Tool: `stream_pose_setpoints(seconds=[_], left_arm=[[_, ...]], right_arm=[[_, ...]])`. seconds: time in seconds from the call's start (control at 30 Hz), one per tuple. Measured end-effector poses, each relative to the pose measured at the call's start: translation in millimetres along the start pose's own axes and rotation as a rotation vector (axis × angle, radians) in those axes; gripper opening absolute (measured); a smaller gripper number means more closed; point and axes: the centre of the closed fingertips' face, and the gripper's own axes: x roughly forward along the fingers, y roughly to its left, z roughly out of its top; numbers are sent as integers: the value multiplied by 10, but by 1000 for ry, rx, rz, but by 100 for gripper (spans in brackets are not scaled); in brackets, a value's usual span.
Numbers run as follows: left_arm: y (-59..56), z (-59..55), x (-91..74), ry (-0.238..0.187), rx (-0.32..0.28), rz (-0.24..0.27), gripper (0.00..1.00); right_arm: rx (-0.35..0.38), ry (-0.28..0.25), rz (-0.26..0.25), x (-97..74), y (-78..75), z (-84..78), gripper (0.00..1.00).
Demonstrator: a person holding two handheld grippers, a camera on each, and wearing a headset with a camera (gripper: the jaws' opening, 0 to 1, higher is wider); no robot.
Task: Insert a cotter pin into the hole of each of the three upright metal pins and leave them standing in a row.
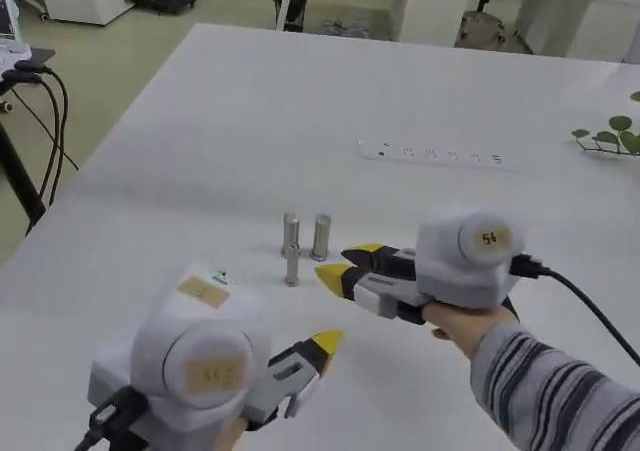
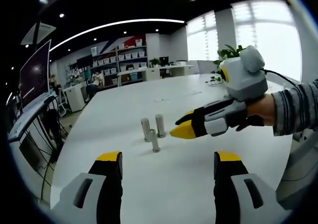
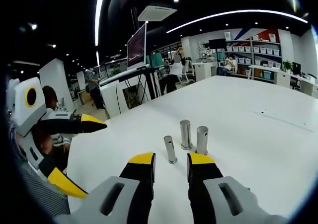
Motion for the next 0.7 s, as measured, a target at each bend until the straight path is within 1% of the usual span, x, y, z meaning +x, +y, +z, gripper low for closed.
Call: stream_pose_setpoints(seconds=[0.13,0.3,0.4,0.47,0.53,0.6,0.7], left_arm=[[8,-6,7,1,-6,-1,73],[38,-28,9,9,-17,6,73],[35,-35,11,12,-21,4,72],[26,-54,17,20,-23,0,72],[17,-67,17,26,-23,-3,72],[9,-59,20,24,-19,-5,72],[7,-60,20,26,-12,-5,72]], right_arm=[[17,12,24,151,43,-13,20],[2,45,41,342,58,-61,20],[4,51,47,425,47,-67,18],[-17,59,41,480,20,-83,17],[-21,63,47,528,15,-97,17],[-19,67,57,571,21,-110,14],[-29,76,57,616,14,-128,11]])
